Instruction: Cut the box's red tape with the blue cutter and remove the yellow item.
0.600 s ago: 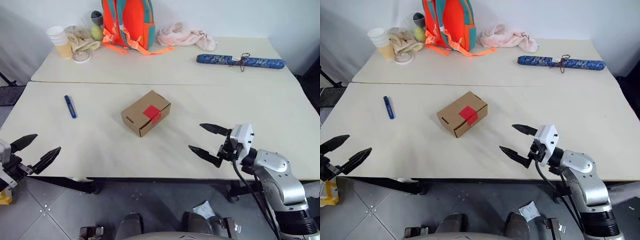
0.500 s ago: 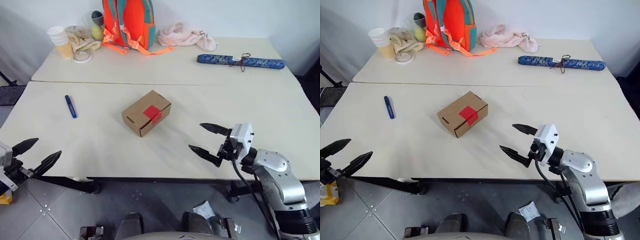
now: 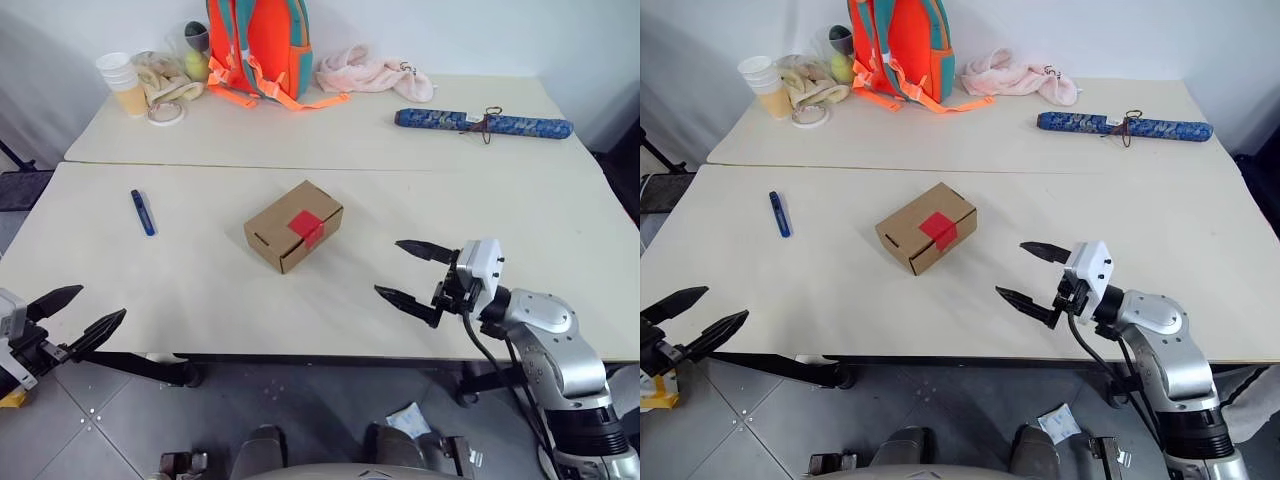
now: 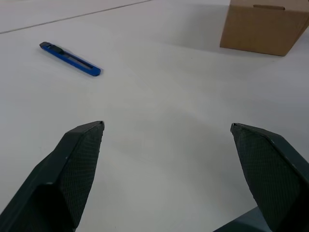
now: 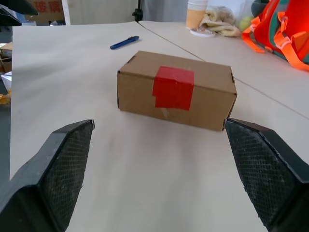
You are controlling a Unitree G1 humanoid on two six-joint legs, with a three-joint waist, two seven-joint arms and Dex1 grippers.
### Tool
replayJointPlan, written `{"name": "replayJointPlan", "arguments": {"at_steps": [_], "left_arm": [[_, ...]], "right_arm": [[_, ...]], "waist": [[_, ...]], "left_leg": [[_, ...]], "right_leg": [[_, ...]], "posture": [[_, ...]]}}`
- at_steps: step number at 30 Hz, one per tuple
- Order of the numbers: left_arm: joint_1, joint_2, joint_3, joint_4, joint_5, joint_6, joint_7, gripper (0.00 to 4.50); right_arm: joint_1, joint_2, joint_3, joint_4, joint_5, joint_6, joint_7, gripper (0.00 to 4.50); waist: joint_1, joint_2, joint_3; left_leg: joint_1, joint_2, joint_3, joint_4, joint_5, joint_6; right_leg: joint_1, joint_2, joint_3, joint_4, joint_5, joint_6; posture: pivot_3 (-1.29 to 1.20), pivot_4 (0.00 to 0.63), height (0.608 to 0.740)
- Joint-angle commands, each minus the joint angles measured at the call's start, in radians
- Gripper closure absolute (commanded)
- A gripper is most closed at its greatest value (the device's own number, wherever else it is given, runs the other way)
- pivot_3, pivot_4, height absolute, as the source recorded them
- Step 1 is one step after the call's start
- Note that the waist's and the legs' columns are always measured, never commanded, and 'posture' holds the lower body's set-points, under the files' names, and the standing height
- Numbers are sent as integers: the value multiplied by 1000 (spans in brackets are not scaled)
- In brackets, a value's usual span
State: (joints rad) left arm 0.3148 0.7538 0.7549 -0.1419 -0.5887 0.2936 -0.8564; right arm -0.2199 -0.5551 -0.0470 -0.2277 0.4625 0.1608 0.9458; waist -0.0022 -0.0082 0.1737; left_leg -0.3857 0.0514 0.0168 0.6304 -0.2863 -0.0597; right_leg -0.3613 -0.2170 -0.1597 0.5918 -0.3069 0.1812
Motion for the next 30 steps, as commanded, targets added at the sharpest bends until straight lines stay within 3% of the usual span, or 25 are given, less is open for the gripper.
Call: {"name": "replayJointPlan", "arguments": {"at_steps": [1,3,6,11,15,18,19,24,30], "left_arm": [[-2,10,33,0,-11,-8,-12,21],[-2,15,22,-1,-13,0,-27,0],[-2,22,3,0,-9,-1,-61,619],[-33,29,-33,-4,7,1,-62,2176],[-256,29,-200,22,68,29,38,3426],[-414,14,-327,89,145,12,73,4408],[-469,7,-367,119,171,4,88,4482],[-755,-67,-529,332,275,10,163,4482],[-956,-155,-661,550,349,-15,121,4482]], "right_arm": [[-23,2,2,-4,5,-2,3,0],[-34,4,7,3,2,-6,7,387],[-46,9,19,8,0,-7,14,1268],[-59,18,56,5,-13,13,8,3067],[-113,72,178,45,-143,31,-68,4488],[-167,121,232,113,-241,49,-153,4500],[-186,133,244,136,-263,58,-172,4500],[-298,221,281,256,-352,105,-275,4500],[-380,293,312,349,-407,115,-319,4500]], "waist": [[0,0,0],[0,0,0],[0,0,0],[0,0,0],[7,0,0],[0,0,0],[-2,0,0],[-9,0,0],[-30,-1,0]], "left_leg": [[0,0,0,0,0,0],[0,0,0,0,0,0],[0,0,0,0,0,0],[0,0,0,0,0,0],[0,0,0,1,0,0],[0,0,-1,3,1,-1],[0,0,0,3,1,-1],[-1,0,0,1,1,-1],[-1,0,-1,0,1,-1]], "right_leg": [[0,0,0,0,0,0],[0,0,0,0,0,0],[0,0,0,0,0,0],[0,0,0,0,0,0],[0,0,0,1,0,0],[0,0,0,3,0,0],[0,0,1,3,0,0],[-2,0,0,5,0,0],[-2,0,-1,5,0,0]], "posture": [[0,150,740],[0,150,740],[0,150,740],[0,150,740],[0,150,740],[0,150,740],[0,150,740],[0,150,740],[0,150,740]]}}
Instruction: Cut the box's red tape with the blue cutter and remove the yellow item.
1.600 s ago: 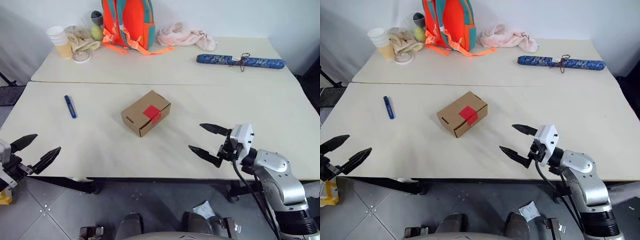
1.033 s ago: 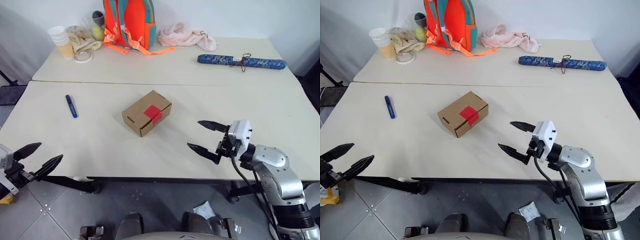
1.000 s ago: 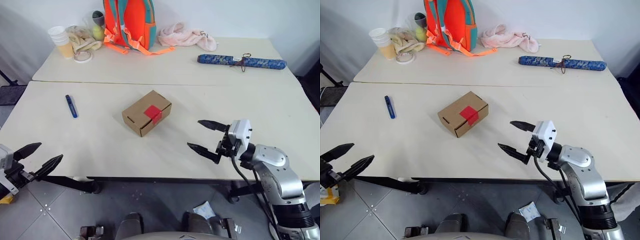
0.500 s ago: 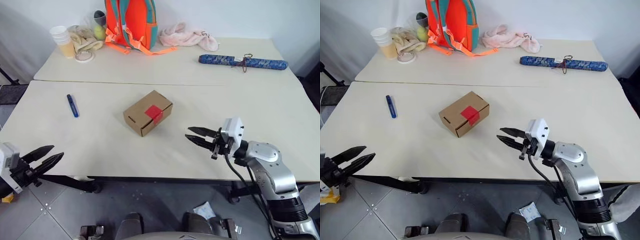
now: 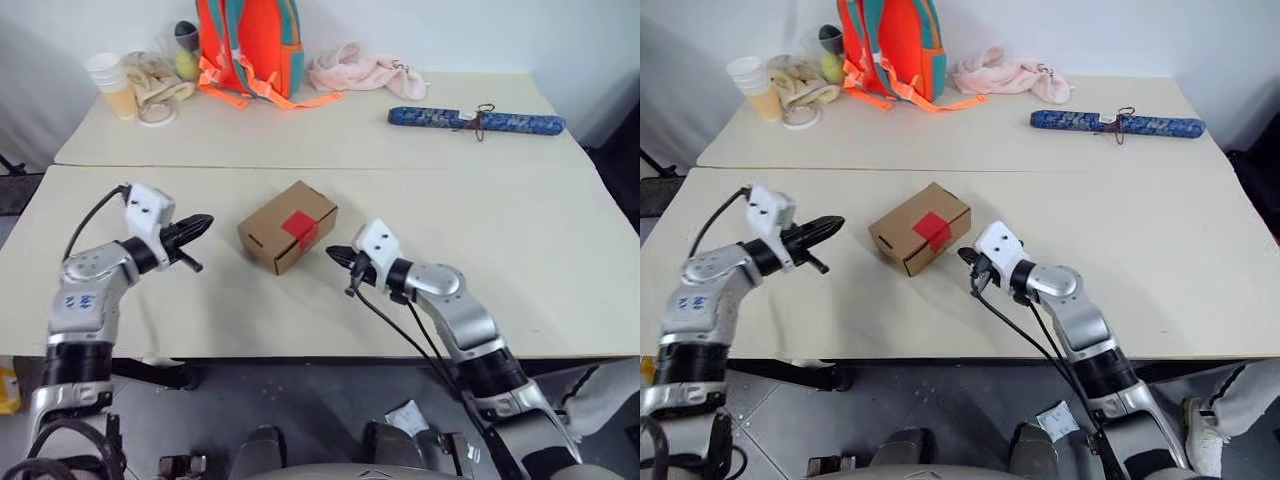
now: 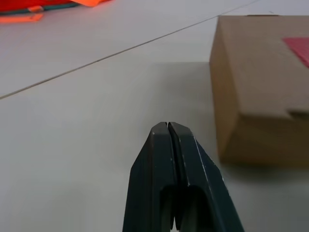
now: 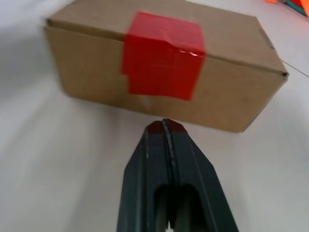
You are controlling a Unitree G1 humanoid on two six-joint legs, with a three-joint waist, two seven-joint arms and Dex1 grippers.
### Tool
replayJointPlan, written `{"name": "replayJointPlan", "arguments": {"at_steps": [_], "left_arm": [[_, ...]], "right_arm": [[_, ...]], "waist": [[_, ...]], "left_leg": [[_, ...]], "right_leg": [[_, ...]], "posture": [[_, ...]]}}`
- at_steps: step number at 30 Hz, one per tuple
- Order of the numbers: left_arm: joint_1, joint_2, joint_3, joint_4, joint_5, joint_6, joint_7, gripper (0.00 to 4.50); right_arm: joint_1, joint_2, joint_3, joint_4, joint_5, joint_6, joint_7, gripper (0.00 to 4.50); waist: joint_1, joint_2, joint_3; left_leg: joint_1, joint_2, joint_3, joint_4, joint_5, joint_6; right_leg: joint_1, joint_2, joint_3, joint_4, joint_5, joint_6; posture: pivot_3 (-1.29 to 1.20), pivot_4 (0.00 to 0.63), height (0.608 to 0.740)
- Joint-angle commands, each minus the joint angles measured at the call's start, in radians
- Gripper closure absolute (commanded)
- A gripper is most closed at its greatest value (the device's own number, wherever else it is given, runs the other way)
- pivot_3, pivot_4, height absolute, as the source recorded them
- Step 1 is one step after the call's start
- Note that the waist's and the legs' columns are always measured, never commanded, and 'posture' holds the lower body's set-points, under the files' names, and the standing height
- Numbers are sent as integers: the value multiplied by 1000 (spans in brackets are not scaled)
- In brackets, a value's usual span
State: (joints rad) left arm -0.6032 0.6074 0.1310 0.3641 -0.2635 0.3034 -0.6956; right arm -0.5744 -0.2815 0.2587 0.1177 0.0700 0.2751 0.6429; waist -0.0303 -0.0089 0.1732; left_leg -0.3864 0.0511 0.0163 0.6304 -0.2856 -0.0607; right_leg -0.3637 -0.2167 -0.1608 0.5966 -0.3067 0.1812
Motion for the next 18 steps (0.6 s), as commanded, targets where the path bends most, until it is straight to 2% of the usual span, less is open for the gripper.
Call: {"name": "replayJointPlan", "arguments": {"at_steps": [1,8,13,18], "left_arm": [[-43,-15,-57,47,21,-18,-74,4482],[28,-2,-100,-99,-64,80,-270,4482],[103,-17,-111,-263,-111,146,-301,4482],[155,-80,-148,-374,-120,188,-261,4482]], "right_arm": [[-33,23,8,11,-21,5,-15,4500],[-70,-20,1,45,-27,-6,64,4500],[-100,-100,-9,76,-6,-47,195,4500],[-115,-156,-26,100,42,-67,330,4500]], "waist": [[-5,0,0],[-24,0,0],[-23,0,0],[-16,0,0]], "left_leg": [[0,0,0,0,0,0],[-1,0,0,-1,0,0],[-1,0,0,0,0,0],[-1,0,0,1,0,0]], "right_leg": [[0,0,0,0,0,0],[-4,0,0,3,0,0],[-4,-1,1,4,0,0],[-3,-1,1,4,0,0]], "posture": [[0,150,740],[0,150,740],[0,150,740],[0,150,740]]}}
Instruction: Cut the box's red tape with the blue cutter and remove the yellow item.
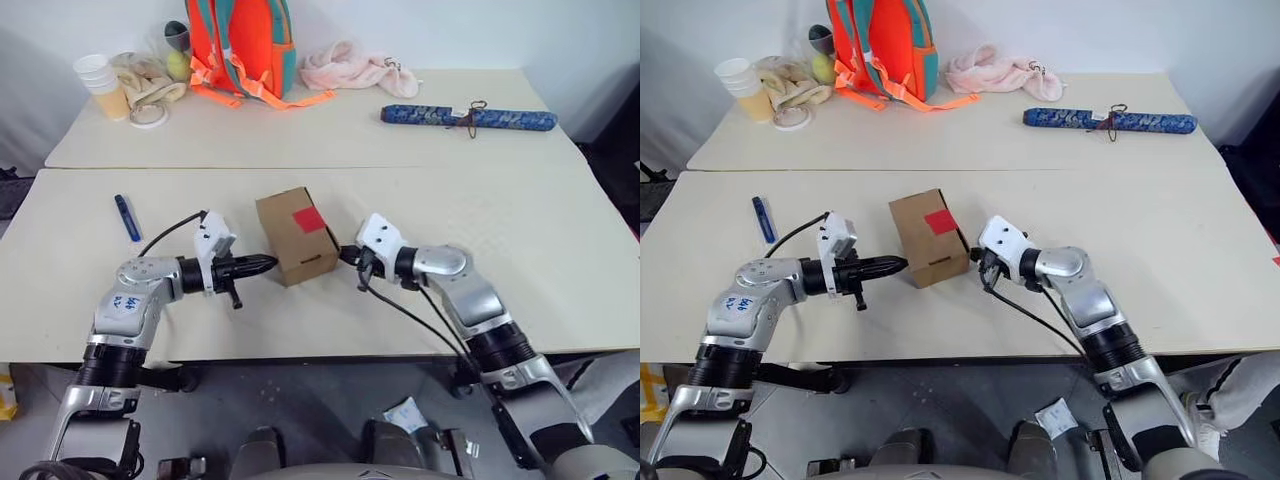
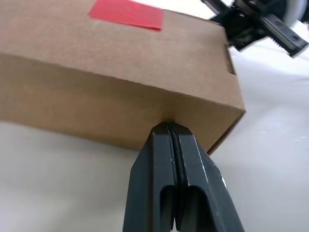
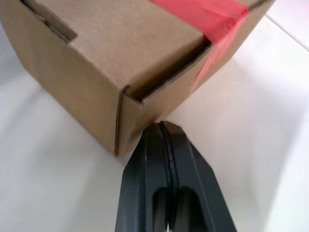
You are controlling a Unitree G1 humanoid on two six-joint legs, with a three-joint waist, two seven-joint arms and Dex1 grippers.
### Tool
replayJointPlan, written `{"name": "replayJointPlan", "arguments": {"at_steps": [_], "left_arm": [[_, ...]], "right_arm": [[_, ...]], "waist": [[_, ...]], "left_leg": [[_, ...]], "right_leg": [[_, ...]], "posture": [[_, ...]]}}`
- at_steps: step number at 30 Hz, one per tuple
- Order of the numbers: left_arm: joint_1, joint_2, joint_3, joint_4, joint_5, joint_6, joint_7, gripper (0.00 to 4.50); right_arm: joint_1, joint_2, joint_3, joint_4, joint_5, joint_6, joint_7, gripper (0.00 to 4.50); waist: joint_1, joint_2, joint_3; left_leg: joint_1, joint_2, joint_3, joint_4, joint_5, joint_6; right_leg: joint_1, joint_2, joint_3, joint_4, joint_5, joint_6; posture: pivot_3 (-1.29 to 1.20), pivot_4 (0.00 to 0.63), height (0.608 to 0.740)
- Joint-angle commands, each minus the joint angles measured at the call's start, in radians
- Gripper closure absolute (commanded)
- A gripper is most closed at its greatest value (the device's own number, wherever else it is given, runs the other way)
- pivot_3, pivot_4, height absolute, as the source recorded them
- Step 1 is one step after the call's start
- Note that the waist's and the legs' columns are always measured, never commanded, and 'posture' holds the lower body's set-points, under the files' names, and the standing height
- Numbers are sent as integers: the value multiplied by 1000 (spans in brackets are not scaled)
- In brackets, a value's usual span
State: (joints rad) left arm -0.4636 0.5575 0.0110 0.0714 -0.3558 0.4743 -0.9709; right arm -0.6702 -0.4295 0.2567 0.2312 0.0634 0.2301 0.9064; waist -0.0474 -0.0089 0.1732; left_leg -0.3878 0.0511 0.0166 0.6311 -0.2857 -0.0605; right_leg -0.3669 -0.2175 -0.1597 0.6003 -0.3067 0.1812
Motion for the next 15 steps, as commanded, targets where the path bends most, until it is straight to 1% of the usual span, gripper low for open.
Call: {"name": "replayJointPlan", "arguments": {"at_steps": [1,4,7,11,15], "left_arm": [[25,-40,-33,-96,-24,21,23,4482],[55,-61,-48,-131,-13,28,44,4482],[86,-70,-48,-181,-25,56,66,4482],[136,-68,-56,-273,-45,97,73,4482],[159,-92,-72,-322,-48,116,97,4482]], "right_arm": [[-16,-11,-28,-17,58,-24,85,4500],[0,-14,-33,-37,77,-22,128,4500],[29,-29,-41,-84,99,29,158,4500],[79,-91,-42,-161,121,75,227,4500],[113,-142,-63,-204,129,110,245,4500]], "waist": [[3,0,0],[6,0,0],[7,0,0],[18,0,0],[27,0,0]], "left_leg": [[0,0,0,0,0,0],[0,0,0,0,0,0],[0,0,0,0,0,0],[0,0,0,1,0,0],[0,0,0,2,0,0]], "right_leg": [[0,0,0,0,0,0],[0,0,0,0,0,0],[0,0,0,0,0,0],[0,0,0,0,0,0],[1,0,0,0,0,0]], "posture": [[0,150,740],[0,150,740],[0,150,740],[0,150,740],[0,150,740]]}}
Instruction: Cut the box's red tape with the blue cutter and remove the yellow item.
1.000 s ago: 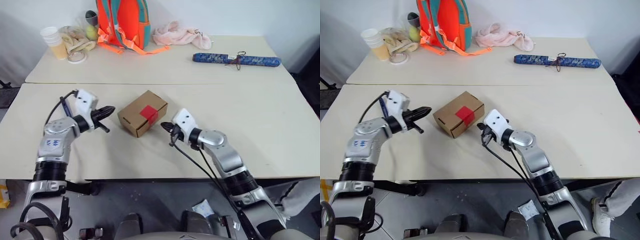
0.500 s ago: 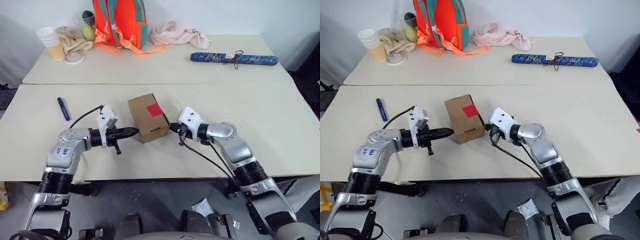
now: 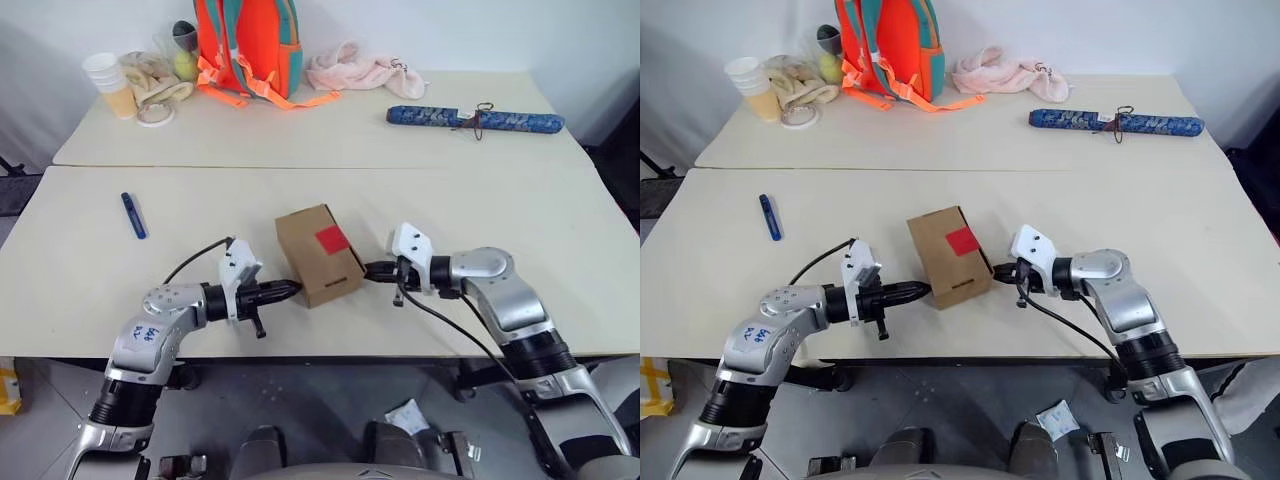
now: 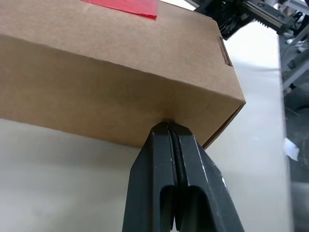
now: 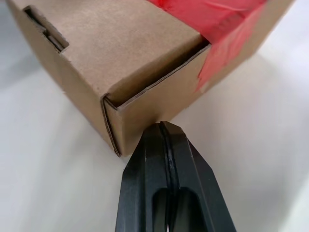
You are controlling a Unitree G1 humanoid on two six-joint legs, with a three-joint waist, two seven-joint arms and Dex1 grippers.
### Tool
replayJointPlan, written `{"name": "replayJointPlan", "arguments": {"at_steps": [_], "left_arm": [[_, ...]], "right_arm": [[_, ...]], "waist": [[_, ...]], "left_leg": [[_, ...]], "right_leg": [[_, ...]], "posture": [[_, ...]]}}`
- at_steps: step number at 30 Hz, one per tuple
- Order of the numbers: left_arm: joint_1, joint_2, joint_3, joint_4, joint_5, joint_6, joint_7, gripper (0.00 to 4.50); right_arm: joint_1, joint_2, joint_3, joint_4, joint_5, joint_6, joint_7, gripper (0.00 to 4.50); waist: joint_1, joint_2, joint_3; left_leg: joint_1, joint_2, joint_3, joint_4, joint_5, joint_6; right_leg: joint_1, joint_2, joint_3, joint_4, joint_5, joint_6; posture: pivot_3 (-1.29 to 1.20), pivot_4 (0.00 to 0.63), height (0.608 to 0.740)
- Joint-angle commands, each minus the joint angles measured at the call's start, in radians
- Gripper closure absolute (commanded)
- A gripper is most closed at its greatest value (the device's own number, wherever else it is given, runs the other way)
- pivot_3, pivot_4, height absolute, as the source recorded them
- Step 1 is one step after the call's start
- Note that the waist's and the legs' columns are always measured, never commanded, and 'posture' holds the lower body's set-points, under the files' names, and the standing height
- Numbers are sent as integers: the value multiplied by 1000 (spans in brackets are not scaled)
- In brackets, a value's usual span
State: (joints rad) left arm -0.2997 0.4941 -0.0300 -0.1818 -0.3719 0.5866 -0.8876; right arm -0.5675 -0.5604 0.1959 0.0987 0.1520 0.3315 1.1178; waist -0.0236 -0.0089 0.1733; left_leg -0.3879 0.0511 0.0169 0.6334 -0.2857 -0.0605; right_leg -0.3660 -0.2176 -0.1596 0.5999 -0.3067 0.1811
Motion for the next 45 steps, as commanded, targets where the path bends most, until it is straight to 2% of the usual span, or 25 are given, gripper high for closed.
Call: {"name": "replayJointPlan", "arguments": {"at_steps": [1,6,14,16,22,23,26,29,34,37,38,42,45], "left_arm": [[-6,-40,-36,-74,-34,6,21,4482],[-26,-97,-47,-56,-36,23,63,4482],[-53,-113,-59,3,-24,1,69,4482],[-51,-97,-51,2,-28,-1,60,4482],[-5,73,79,-66,-132,32,-54,4482],[3,96,107,-78,-151,28,-69,4305],[20,148,186,-102,-208,48,-77,3598],[78,212,349,-92,-238,11,-86,2708],[307,271,638,-5,-189,-132,-94,1232],[447,255,836,77,-173,-216,-56,307],[475,249,879,92,-175,-232,-39,47],[584,224,1061,211,-191,-272,25,47],[645,196,1103,242,-203,-272,41,47]], "right_arm": [[15,-22,-9,-73,39,9,34,4500],[30,-59,-35,-49,26,-5,24,4500],[37,-108,-63,-14,18,-35,24,4500],[38,-129,-79,1,19,-52,32,4500],[46,-185,-170,84,87,-172,107,4500],[48,-183,-189,93,109,-184,120,4500],[52,-172,-241,98,180,-178,151,3903],[86,-171,-281,28,275,-143,194,2919],[100,-147,-325,-142,422,-37,167,1253],[110,-131,-328,-234,467,-9,142,195],[116,-125,-327,-252,477,-1,130,0],[125,-72,-330,-314,524,3,84,0],[119,-45,-331,-352,552,16,55,0]], "waist": [[5,0,0],[21,0,0],[22,0,0],[22,0,0],[21,0,0],[20,0,0],[20,0,0],[20,0,0],[11,1,1],[3,1,1],[3,1,1],[17,-2,1],[26,-2,1]], "left_leg": [[0,0,0,1,0,0],[0,0,0,3,0,0],[0,0,0,4,0,1],[0,0,0,4,0,1],[0,0,0,3,0,1],[0,0,0,3,0,1],[0,0,0,2,0,1],[0,0,0,2,0,1],[2,0,1,-1,0,1],[2,1,1,-2,0,1],[2,1,1,-2,-1,0],[2,1,1,-1,-1,0],[2,1,1,-1,-1,1]], "right_leg": [[1,0,0,0,0,0],[4,0,0,-4,0,0],[5,0,-1,-5,0,0],[5,0,-1,-5,0,0],[5,0,-1,-6,0,0],[4,0,-1,-6,0,0],[5,0,-1,-6,0,0],[5,0,-1,-6,0,0],[4,0,-1,-7,0,0],[3,1,-1,-7,0,0],[3,1,-1,-7,0,0],[4,1,-1,-7,0,0],[5,0,-1,-7,0,0]], "posture": [[0,150,740],[0,150,740],[0,150,740],[0,150,740],[0,150,740],[0,150,740],[0,150,740],[0,150,740],[0,150,740],[0,150,740],[0,150,740],[0,150,740],[0,150,740]]}}
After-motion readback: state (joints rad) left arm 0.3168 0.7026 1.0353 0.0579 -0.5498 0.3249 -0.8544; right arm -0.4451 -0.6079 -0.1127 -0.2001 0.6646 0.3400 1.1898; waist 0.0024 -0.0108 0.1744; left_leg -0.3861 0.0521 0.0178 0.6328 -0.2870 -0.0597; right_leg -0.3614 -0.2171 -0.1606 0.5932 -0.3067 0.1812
